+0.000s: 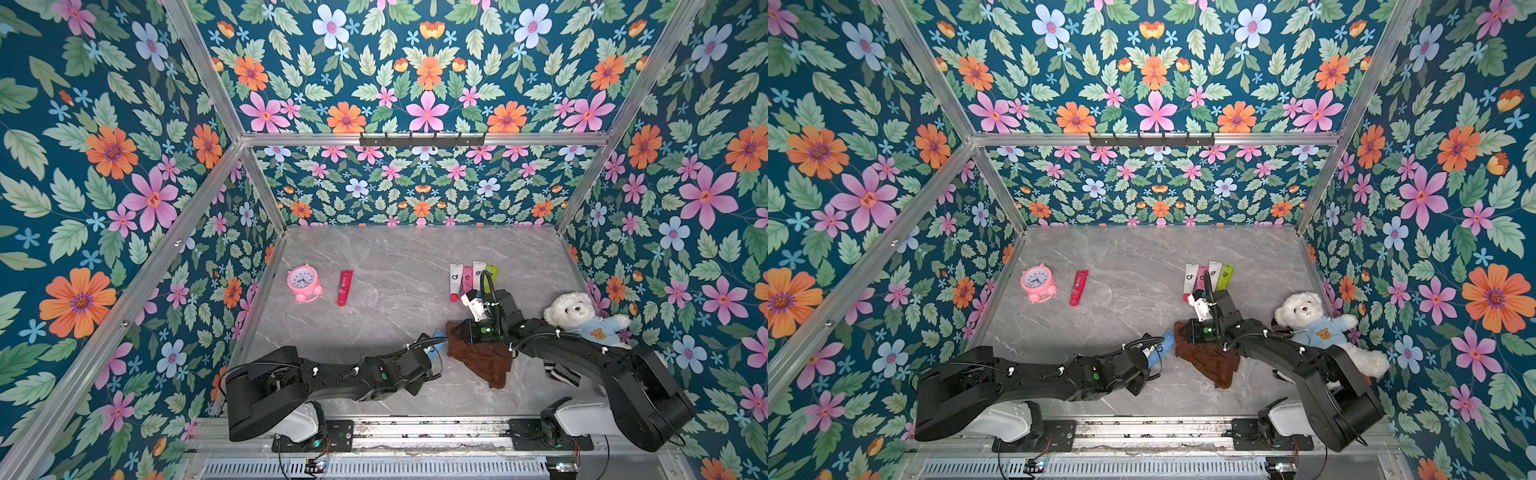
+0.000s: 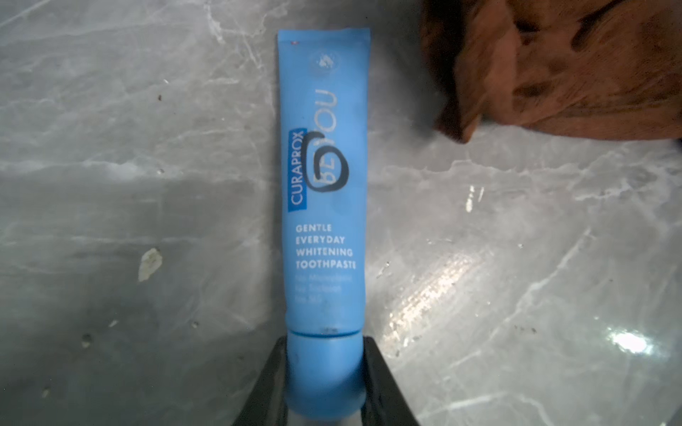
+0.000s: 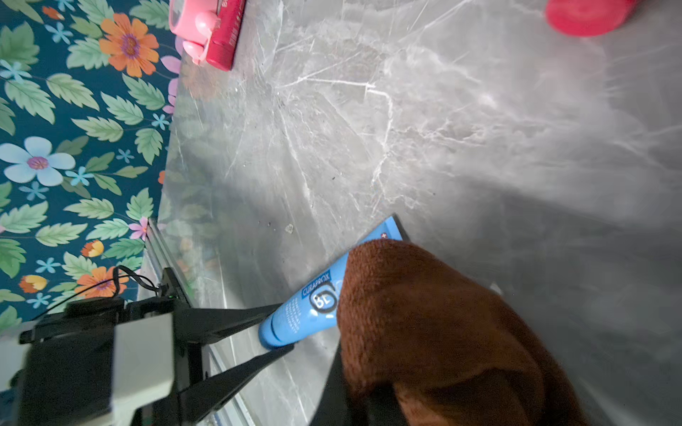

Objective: Wipe the surface of the toothpaste tube
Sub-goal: Wipe the dirt from the toothpaste tube.

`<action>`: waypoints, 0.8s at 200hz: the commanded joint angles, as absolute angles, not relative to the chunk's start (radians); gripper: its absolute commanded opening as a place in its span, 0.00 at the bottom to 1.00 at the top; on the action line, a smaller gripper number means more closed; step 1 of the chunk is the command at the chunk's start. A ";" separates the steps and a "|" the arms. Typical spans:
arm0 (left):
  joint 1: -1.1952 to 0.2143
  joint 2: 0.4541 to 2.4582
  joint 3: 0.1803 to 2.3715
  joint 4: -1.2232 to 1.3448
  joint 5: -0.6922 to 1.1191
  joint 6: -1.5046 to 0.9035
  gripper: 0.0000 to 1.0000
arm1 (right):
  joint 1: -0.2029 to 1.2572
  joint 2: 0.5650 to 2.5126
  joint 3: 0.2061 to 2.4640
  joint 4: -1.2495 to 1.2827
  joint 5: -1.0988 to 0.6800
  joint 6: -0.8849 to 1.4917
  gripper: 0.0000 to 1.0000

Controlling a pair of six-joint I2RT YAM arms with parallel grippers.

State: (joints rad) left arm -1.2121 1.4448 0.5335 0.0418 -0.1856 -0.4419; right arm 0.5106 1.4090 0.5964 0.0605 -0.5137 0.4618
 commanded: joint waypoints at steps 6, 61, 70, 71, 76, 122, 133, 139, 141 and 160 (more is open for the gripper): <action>-1.215 1.464 0.538 0.077 -0.188 -0.431 0.08 | 0.553 1.508 0.605 0.254 -0.488 0.495 0.00; -1.216 1.450 0.517 0.100 -0.194 -0.434 0.04 | 0.618 1.642 0.598 0.323 -0.492 0.521 0.00; -1.217 1.446 0.514 0.100 -0.198 -0.435 0.03 | 0.632 1.636 0.577 0.333 -0.495 0.531 0.00; -1.217 1.445 0.514 0.100 -0.199 -0.436 0.03 | 0.633 1.634 0.575 0.334 -0.494 0.532 0.00; -1.217 1.445 0.513 0.101 -0.201 -0.436 0.02 | 0.645 1.627 0.560 0.341 -0.494 0.539 0.00; -1.217 1.447 0.509 0.110 -0.201 -0.438 0.00 | 0.769 1.590 0.457 0.486 -0.512 0.652 0.00; -1.216 1.454 0.515 0.107 -0.198 -0.437 0.00 | 0.794 1.613 0.450 0.534 -0.516 0.679 0.00; -1.217 1.461 0.519 0.106 -0.197 -0.433 0.00 | 0.800 1.630 0.447 0.563 -0.522 0.692 0.00; -1.217 1.462 0.520 0.106 -0.196 -0.433 0.00 | 0.802 1.639 0.445 0.575 -0.525 0.697 0.00; -1.219 1.471 0.526 0.103 -0.192 -0.429 0.00 | 0.782 1.714 0.411 0.660 -0.507 0.742 0.00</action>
